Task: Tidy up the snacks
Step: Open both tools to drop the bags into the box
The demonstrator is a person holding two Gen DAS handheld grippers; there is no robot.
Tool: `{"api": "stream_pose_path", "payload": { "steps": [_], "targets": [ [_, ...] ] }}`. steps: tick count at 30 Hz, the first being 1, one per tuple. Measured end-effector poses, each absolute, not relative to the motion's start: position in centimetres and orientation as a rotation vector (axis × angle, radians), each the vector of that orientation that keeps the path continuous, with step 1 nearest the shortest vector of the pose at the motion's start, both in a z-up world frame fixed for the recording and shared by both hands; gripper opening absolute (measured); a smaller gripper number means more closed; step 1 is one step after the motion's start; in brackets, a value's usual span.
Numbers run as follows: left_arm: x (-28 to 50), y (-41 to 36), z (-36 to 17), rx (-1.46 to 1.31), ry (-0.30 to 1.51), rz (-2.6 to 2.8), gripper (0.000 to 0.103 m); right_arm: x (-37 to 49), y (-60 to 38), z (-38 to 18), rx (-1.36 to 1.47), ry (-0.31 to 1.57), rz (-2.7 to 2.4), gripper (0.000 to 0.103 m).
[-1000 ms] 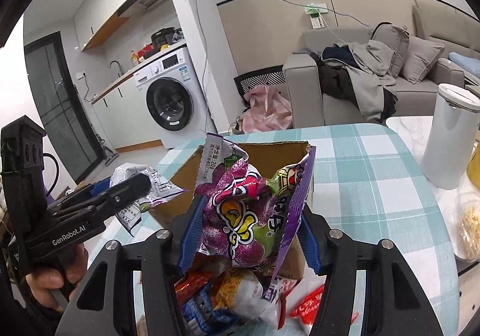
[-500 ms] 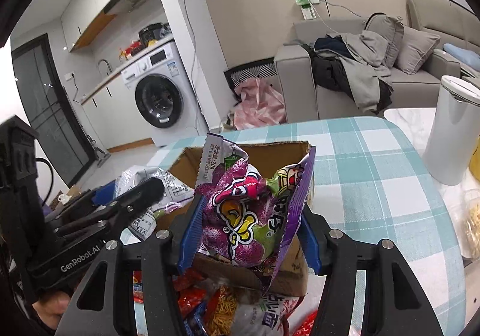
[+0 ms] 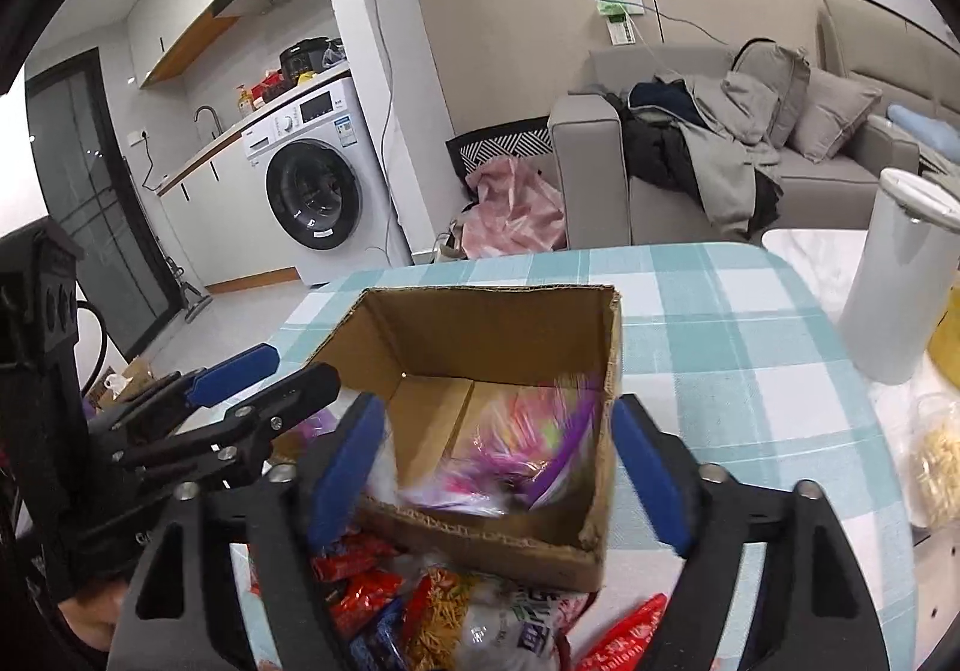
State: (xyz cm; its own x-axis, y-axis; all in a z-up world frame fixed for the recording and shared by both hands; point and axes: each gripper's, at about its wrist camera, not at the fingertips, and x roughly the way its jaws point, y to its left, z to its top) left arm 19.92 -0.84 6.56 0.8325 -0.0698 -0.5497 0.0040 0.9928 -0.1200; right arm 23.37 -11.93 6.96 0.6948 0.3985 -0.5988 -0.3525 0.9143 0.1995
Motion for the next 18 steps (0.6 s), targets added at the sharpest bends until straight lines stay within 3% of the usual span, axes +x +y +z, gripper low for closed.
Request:
{"api": "stream_pose_path", "payload": {
  "steps": [3,5,8,18],
  "targets": [
    [18.5,-0.7,7.1,-0.119,0.567,-0.045,0.084,22.7,-12.7,7.3,0.056,0.683,0.407,0.098],
    [17.5,-0.8,7.4,-0.108,0.565,-0.040,0.087,22.0,-13.2,7.5,0.047,0.686,0.393,0.100],
    [15.8,-0.6,7.6,-0.120,0.560,-0.030,0.101,20.7,-14.1,7.9,0.033,0.679,0.380,0.103],
    [9.4,0.3,6.3,-0.147,0.570,-0.010,0.102,16.0,-15.4,7.0,-0.016,0.673,0.407,0.103]
  ]
}}
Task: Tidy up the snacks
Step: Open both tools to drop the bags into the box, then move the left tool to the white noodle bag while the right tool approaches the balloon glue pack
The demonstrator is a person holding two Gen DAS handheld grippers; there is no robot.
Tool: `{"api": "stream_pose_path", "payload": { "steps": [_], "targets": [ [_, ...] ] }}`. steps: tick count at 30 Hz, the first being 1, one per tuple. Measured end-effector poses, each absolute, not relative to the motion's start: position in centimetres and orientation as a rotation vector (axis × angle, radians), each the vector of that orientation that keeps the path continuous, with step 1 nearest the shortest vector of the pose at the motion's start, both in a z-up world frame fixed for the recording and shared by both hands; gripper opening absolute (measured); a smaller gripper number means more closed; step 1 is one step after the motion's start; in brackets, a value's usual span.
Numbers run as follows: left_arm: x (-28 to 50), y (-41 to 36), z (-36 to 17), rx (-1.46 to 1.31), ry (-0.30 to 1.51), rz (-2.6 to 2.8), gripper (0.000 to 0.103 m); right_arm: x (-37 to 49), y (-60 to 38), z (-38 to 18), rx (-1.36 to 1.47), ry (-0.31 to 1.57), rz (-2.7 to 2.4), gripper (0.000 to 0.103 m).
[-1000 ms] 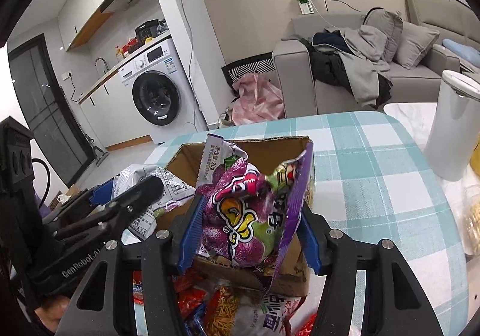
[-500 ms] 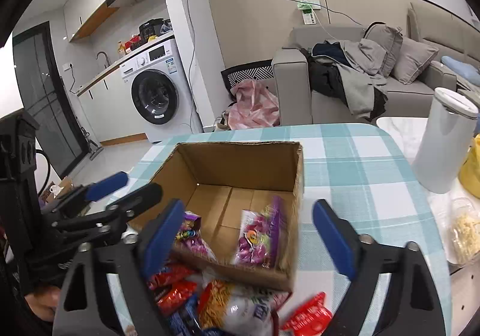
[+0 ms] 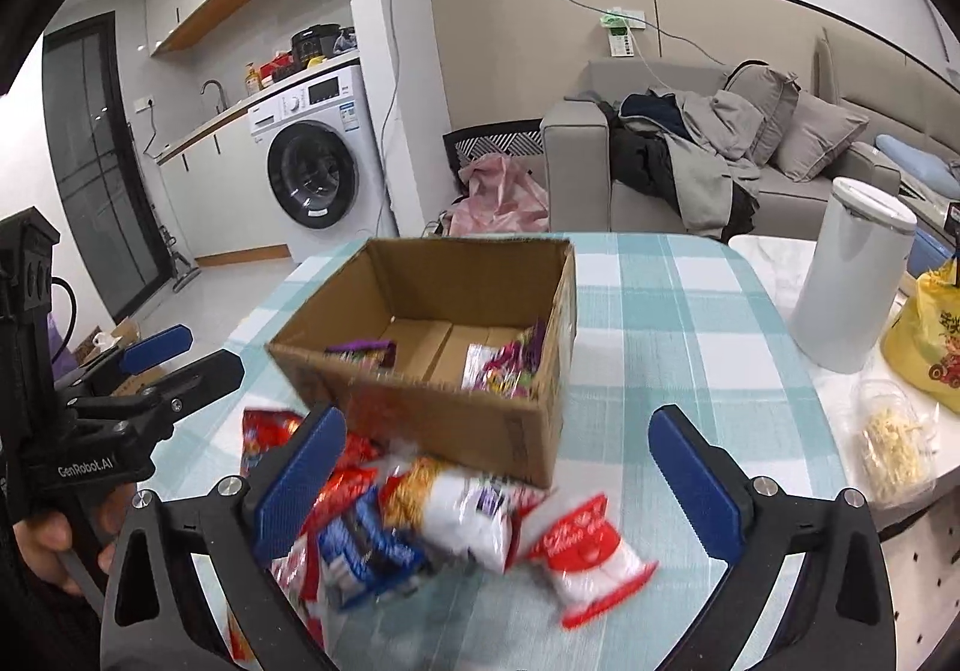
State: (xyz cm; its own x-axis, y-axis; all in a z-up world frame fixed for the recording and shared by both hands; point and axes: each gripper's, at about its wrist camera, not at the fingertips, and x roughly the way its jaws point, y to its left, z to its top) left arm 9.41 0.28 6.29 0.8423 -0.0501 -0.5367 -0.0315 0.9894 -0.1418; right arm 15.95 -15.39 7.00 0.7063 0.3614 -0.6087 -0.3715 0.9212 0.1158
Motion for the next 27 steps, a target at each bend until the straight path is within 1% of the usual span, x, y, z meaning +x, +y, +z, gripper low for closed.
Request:
{"api": "stream_pose_path", "payload": {
  "steps": [11,20,27],
  "targets": [
    [4.7,0.2,3.8,-0.142,0.590,0.009,0.102,11.9,-15.5,5.5,-0.070,0.660,0.418,0.103],
    [3.8,-0.5,3.0,-0.109,0.625,-0.016,0.102,11.1,-15.4,5.3,-0.131,0.662,0.410,0.103],
    [3.6,-1.4,2.4,-0.077,0.660,-0.056,0.102,11.7,-15.4,4.1,-0.156,0.702,0.410,0.103]
  ]
}}
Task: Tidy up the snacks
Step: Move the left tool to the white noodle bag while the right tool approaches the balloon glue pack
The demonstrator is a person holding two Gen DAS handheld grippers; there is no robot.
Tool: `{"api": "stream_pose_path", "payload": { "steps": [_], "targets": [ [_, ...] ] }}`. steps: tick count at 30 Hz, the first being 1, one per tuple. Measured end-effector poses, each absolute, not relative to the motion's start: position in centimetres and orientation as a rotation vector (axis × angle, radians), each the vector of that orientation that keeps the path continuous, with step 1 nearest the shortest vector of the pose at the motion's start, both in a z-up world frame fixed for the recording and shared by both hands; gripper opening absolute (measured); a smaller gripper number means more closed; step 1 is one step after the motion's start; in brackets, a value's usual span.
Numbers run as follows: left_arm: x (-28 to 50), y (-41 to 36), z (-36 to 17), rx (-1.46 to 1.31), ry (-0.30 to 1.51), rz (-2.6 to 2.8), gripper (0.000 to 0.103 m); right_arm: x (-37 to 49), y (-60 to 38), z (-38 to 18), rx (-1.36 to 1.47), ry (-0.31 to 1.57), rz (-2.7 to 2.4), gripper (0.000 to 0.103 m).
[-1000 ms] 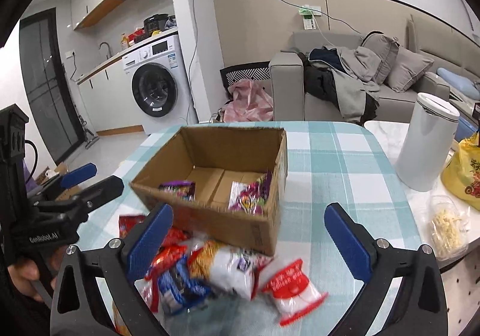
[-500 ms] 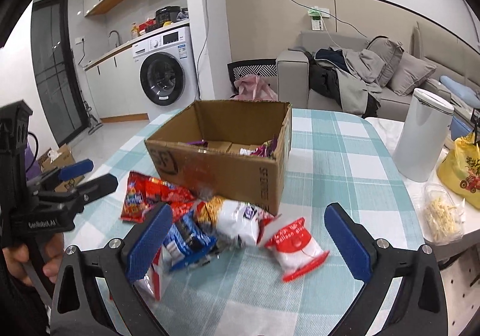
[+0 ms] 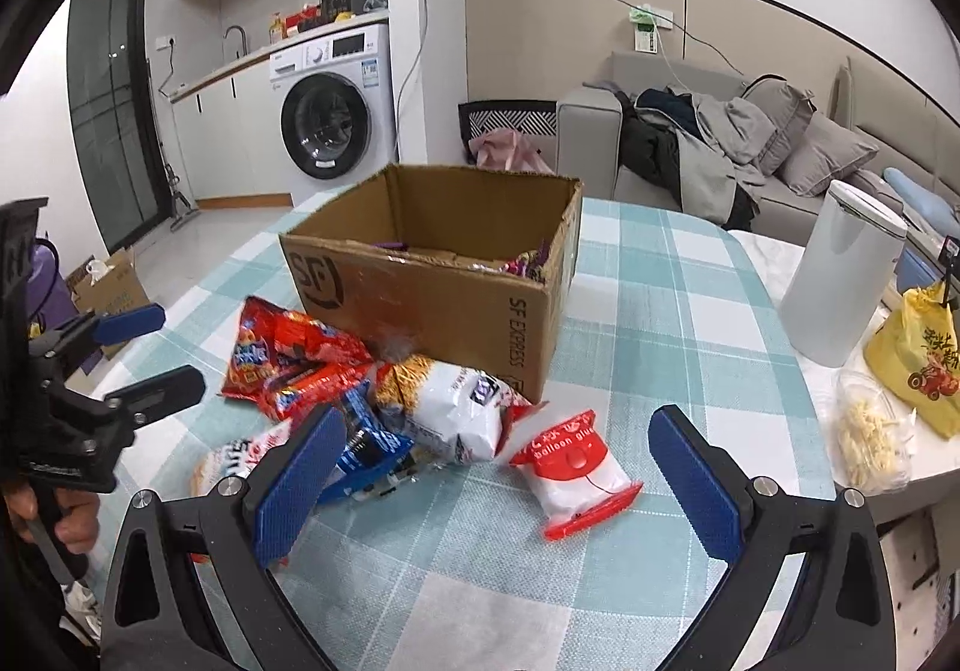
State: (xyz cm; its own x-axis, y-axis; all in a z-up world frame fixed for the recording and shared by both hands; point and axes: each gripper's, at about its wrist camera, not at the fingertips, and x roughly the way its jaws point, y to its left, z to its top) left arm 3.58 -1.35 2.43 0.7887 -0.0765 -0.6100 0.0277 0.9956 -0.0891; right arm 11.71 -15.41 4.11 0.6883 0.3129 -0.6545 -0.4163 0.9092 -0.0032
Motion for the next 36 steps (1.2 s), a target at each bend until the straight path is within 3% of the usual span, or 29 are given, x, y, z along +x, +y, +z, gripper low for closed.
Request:
{"api": "stream_pose_path", "payload": {
  "steps": [9,13,36],
  "targets": [
    [4.4,-2.7,0.8,-0.031,0.736,-0.092,0.102,13.1,-16.6,2.8,-0.103,0.763,0.405,0.103],
    [4.6,-3.2,0.1,-0.026,0.758,-0.126,0.096,13.7,-17.2,2.2,-0.091,0.779,0.378,0.103],
    [4.4,-5.0,-1.7,0.020,0.841,-0.264,0.096,15.9,-18.5,-1.7,-0.062,0.909,0.320,0.103]
  ]
}}
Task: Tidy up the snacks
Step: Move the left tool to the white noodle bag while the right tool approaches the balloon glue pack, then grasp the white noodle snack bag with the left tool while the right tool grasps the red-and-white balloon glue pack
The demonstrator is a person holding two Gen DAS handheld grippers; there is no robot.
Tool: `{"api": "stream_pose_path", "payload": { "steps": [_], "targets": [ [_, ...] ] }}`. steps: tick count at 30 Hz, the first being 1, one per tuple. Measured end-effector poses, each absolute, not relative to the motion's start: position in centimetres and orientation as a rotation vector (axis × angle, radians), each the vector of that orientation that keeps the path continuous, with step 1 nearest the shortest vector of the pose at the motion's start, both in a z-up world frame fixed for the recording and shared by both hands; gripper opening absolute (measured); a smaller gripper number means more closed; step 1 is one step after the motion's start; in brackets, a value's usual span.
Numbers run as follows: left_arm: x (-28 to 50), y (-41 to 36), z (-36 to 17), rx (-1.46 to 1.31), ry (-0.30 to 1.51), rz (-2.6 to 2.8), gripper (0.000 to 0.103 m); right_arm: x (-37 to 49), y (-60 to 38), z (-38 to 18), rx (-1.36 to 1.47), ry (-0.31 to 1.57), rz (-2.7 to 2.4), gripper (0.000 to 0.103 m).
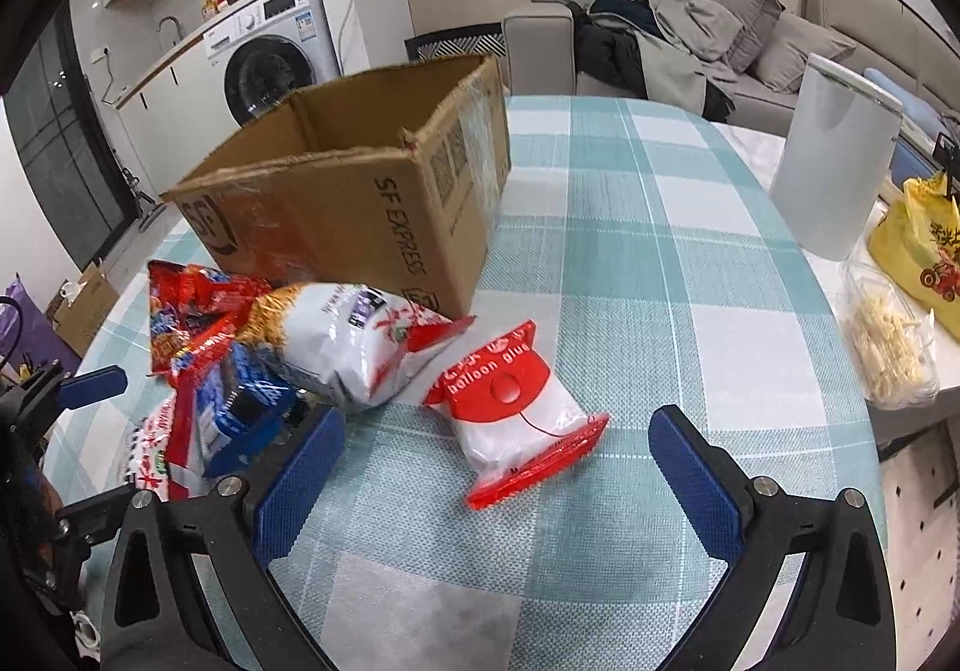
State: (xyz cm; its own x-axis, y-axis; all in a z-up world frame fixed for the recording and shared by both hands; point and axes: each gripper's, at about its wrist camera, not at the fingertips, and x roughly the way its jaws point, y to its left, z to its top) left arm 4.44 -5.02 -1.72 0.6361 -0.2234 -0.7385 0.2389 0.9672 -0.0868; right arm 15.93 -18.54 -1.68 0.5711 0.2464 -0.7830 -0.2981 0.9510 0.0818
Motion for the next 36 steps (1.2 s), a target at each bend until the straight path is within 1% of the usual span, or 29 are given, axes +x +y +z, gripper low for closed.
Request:
{"api": "stream_pose_path", "payload": {
  "steps": [12,19,22,25,26,29,31,33,34,35,36],
  "targets": [
    [4.0,-6.6,-2.6,0.115,0.864,-0.280,0.096,16.4,-18.8,-2.9,-0.056,0.938,0.313,0.103],
    [3.5,-6.6,-2.7,0.165,0.869,-0.267,0.096,16.4,-18.7,-3.2,-0.058,0.943,0.331,0.101],
    [3.0,-6.1,-2.7,0.170,0.869,-0.259,0.096,16.5,-18.7,-3.4,-0.067,0.948,0.339,0.099],
    [2.8,-5.7,-2.9,0.169,0.875,-0.251,0.095,16.9,-18.5,-3.8,-0.081,0.960,0.336,0.091],
    [2.8,-5.6,-3.0,0.170,0.875,-0.249,0.094,17.1,-18.4,-3.9,-0.086,0.966,0.335,0.086],
    [2.6,-5.5,-3.3,0.171,0.881,-0.259,0.088,17.6,-18.2,-4.2,-0.105,0.973,0.329,0.084],
    [2.5,-5.6,-3.5,0.174,0.886,-0.271,0.080,17.9,-18.2,-4.4,-0.116,0.972,0.326,0.080],
    [2.5,-5.7,-3.8,0.161,0.894,-0.298,0.066,18.0,-18.2,-4.5,-0.126,0.969,0.323,0.074],
    [2.5,-5.6,-3.9,0.154,0.894,-0.306,0.065,18.0,-18.2,-4.5,-0.129,0.968,0.322,0.072],
    [2.4,-5.8,-3.9,0.153,0.888,-0.307,0.062,17.9,-18.3,-4.5,-0.133,0.964,0.319,0.068],
    [2.3,-5.9,-3.9,0.157,0.882,-0.319,0.056,17.9,-18.3,-4.5,-0.133,0.962,0.318,0.067]
  ]
}}
